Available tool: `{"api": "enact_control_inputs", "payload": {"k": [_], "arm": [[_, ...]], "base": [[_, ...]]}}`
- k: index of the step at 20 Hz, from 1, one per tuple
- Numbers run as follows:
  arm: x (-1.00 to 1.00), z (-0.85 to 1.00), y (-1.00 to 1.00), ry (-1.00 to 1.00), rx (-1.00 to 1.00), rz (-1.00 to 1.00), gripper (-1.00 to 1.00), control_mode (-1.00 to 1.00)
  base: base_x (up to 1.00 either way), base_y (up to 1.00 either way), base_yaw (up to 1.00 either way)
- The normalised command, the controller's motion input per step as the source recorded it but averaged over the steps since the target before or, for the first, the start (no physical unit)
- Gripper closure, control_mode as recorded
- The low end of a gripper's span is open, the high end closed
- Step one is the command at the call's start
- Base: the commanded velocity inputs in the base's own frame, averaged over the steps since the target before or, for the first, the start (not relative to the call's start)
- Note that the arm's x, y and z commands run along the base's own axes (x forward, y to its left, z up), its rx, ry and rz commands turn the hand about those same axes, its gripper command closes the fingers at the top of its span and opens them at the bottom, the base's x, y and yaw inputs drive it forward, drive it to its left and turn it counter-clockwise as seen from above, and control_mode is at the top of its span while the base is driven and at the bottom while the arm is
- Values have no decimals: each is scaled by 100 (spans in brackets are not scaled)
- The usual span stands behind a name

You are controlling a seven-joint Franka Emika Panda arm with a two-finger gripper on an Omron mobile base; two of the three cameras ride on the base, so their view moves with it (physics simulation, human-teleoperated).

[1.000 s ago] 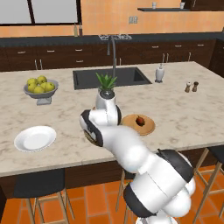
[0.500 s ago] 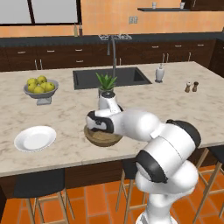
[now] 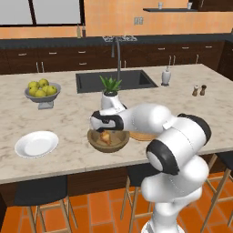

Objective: Pick the chicken drumstick and bell pepper from their plates and place them in the bowl. Then put the bowl in the fridge.

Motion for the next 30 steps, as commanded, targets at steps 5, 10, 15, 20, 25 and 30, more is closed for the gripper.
{"api": "enact_control_inputs", "payload": {"k": [5, 10, 15, 20, 25, 30], "arm": [[-9, 70, -49, 2, 11, -5, -100, -100], [-11, 76, -94, 3, 3, -14, -100, -100], [6, 39, -96, 2, -8, -12, -100, -100], [31, 0, -100, 16, -10, -11, -100, -100], [28, -21, -76, 33, 0, 4, -100, -100], [23, -81, -25, 20, -8, 18, -100, -100]], "base": [[0, 0, 0], [0, 0, 0], [0, 0, 0], [0, 0, 0], [0, 0, 0], [0, 0, 0]]}}
